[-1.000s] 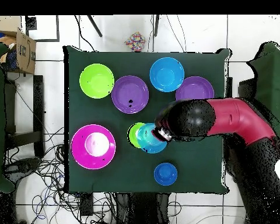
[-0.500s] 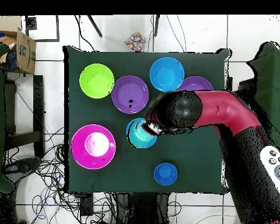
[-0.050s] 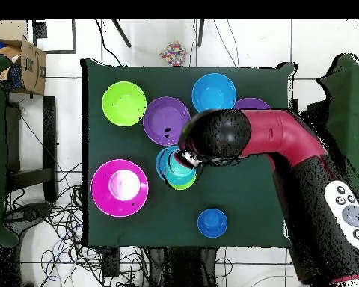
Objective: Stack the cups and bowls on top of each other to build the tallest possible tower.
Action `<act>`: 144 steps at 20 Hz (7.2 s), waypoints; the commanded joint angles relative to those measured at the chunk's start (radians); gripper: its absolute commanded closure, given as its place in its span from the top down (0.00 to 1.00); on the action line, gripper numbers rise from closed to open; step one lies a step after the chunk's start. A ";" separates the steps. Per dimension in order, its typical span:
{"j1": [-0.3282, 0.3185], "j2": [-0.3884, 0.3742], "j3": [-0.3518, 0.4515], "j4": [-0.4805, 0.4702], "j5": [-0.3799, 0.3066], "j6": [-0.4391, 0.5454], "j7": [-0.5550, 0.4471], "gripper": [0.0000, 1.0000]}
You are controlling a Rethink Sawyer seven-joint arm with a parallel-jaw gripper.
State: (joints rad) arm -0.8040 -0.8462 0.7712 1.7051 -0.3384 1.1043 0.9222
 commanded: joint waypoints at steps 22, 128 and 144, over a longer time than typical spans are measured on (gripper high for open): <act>0.123 0.160 -0.148 -0.193 0.054 0.168 0.139 0.00; -0.037 0.310 -0.140 -0.022 0.017 -0.059 0.067 0.00; -0.029 0.326 -0.134 -0.067 0.016 -0.034 0.053 0.00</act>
State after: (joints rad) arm -0.8493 -0.5505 0.6727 1.6652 -0.2903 1.1240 0.9226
